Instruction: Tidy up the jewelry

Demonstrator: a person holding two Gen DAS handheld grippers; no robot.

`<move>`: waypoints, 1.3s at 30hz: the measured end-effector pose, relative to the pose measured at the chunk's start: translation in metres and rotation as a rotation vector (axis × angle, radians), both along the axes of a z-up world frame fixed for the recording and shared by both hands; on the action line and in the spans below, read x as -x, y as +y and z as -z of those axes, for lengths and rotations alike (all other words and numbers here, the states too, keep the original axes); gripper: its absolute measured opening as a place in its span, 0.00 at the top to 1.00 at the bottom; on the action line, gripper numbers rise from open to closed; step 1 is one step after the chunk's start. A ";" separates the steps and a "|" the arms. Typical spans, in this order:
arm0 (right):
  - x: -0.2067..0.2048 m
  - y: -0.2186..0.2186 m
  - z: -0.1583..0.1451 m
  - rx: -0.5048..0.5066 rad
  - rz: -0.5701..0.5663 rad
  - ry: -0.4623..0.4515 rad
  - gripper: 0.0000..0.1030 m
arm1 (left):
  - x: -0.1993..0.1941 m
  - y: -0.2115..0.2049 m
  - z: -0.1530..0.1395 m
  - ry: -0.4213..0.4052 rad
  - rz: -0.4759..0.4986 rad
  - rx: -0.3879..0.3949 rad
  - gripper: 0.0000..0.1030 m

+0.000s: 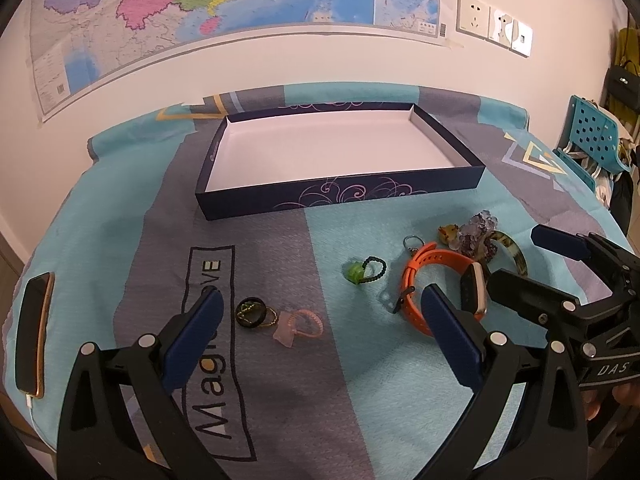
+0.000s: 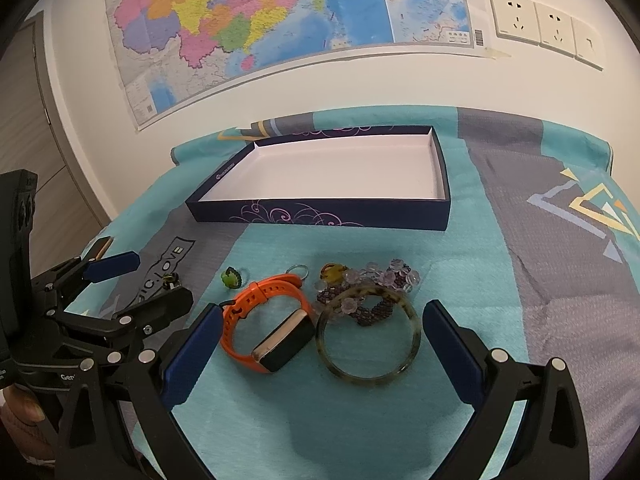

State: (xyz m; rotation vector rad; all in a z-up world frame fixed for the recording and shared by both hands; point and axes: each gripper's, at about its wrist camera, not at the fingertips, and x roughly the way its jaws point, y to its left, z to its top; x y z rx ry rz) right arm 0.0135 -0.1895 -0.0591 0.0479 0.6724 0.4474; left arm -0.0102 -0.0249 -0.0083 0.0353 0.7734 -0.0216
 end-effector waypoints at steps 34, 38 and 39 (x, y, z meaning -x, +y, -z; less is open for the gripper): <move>-0.019 -0.038 0.022 0.000 0.003 0.103 0.36 | -0.017 -0.029 0.017 0.100 0.189 0.056 0.35; -0.026 -0.039 0.024 -0.009 -0.013 0.126 0.56 | -0.023 -0.031 0.024 0.143 0.218 0.095 0.50; -0.028 -0.040 0.024 -0.010 -0.016 0.130 0.58 | -0.025 -0.031 0.025 0.152 0.219 0.099 0.52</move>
